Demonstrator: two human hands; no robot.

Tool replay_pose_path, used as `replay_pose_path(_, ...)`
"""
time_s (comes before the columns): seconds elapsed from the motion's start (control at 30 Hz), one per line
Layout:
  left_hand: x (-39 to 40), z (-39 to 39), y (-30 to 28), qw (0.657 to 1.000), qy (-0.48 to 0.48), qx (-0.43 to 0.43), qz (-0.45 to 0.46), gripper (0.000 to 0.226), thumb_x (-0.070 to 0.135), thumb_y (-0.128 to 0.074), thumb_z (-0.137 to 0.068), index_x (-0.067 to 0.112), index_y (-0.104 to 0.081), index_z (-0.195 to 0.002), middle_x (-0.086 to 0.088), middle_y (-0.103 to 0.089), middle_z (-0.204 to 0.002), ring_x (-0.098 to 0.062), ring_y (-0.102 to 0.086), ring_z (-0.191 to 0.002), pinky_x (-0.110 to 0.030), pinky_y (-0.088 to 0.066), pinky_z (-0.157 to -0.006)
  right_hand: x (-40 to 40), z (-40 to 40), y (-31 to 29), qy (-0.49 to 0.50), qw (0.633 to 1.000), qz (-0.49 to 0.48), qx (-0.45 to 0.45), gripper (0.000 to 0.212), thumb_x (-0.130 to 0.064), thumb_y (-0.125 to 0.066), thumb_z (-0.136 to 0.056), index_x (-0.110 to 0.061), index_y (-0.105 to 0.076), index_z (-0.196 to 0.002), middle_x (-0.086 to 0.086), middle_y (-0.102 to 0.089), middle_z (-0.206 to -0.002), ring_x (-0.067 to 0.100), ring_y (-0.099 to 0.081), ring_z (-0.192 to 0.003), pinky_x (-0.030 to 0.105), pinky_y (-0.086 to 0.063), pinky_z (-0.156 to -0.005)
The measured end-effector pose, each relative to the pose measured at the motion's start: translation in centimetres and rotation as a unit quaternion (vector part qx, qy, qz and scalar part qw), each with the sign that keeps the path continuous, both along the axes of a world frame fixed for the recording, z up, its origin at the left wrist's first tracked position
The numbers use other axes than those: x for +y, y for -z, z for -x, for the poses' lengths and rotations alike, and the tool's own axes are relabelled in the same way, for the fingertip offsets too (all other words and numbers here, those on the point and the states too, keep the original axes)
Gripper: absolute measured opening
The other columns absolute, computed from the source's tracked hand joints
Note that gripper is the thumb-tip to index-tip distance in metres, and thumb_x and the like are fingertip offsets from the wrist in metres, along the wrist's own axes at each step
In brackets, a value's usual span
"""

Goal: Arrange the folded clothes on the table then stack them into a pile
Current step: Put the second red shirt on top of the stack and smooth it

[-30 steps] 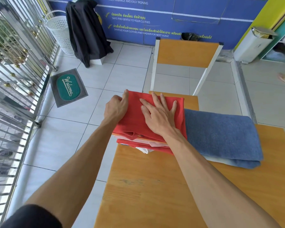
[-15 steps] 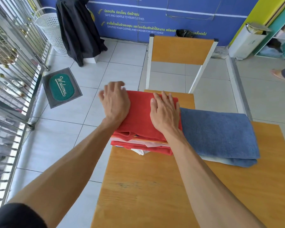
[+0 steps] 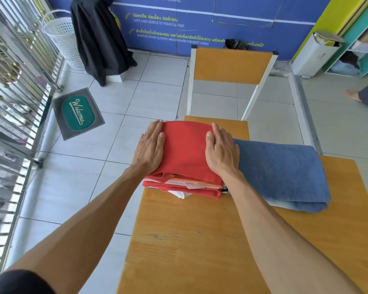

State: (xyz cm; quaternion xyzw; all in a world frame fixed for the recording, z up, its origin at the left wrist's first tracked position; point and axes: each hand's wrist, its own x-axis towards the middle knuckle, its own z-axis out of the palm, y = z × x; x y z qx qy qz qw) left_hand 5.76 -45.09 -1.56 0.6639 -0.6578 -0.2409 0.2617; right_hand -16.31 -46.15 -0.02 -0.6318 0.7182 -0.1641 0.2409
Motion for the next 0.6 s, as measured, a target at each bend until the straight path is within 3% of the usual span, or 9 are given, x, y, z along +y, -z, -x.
replay_pose_path(0.3, 0.7, -0.3, 0.3, 0.999, -0.006, 0.038, -0.004, 0.052, 0.041, -0.017, -0.107, 0.026, -0.019, -0.157, 0.007, -0.017, -0.164, -0.008, -0.01, -0.15, -0.044, -0.011, -0.122, 1.0, -0.8, 0.5, 0.053, 0.998, 0.022, -0.006, 0.064, -0.051, -0.01, -0.107, -0.019, -0.013, -0.162, -0.003, -0.015, -0.17, 0.018, -0.007, -0.157, 0.055, -0.008, -0.124)
replay_pose_path(0.47, 0.9, -0.1, 0.4, 1.0, 0.005, 0.006, 0.01, 0.051, 0.037, -0.017, -0.107, 0.024, -0.016, -0.157, 0.006, -0.015, -0.164, -0.011, -0.01, -0.151, -0.045, -0.007, -0.121, 1.3, -1.1, 0.7, 0.047, 0.998, 0.032, 0.011, 0.062, -0.048, -0.01, -0.108, -0.018, -0.014, -0.162, -0.001, -0.015, -0.17, 0.02, -0.007, -0.157, 0.056, -0.008, -0.124)
replay_pose_path(0.6, -0.3, 0.3, -1.5, 0.997, 0.0, -0.071, -0.009, 0.05, 0.025, -0.026, -0.105, 0.016, -0.025, -0.155, -0.001, -0.019, -0.164, -0.019, -0.008, -0.152, -0.052, -0.006, -0.121, -0.1, -0.6, -0.7, 0.008, 0.995, 0.015, 0.094, 0.062, -0.046, -0.011, -0.108, -0.016, -0.014, -0.162, 0.002, -0.007, -0.171, 0.024, 0.008, -0.157, 0.061, 0.002, -0.122)
